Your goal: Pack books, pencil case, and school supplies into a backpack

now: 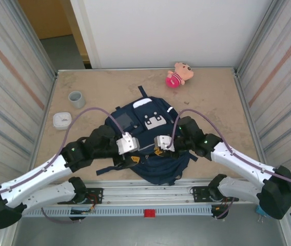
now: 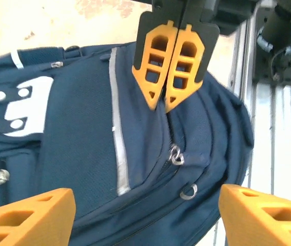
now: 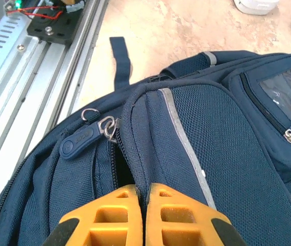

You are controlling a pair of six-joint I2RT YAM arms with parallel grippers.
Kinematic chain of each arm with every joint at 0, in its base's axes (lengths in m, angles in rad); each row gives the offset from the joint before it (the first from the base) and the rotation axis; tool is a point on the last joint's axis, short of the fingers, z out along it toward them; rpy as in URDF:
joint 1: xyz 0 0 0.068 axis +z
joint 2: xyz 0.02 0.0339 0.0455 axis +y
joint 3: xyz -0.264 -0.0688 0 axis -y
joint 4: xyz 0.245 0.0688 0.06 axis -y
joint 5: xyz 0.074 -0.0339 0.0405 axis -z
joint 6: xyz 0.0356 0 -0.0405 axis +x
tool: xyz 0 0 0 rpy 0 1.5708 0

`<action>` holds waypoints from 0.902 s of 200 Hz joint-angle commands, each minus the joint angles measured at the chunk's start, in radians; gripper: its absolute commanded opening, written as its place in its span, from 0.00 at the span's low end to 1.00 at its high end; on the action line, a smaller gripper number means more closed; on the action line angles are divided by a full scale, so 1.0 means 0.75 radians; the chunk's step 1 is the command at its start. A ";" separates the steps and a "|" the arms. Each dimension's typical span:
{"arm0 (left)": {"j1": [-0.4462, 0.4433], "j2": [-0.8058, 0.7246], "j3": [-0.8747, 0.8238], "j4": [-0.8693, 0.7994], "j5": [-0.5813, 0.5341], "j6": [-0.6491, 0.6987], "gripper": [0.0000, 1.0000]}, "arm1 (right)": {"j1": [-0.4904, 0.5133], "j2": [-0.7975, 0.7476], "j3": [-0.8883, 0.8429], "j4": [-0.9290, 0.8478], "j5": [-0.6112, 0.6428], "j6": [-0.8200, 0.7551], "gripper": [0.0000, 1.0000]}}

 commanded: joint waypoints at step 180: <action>0.069 0.551 0.042 0.522 0.275 -0.326 0.00 | -0.135 -0.252 0.232 -0.342 0.408 1.150 0.40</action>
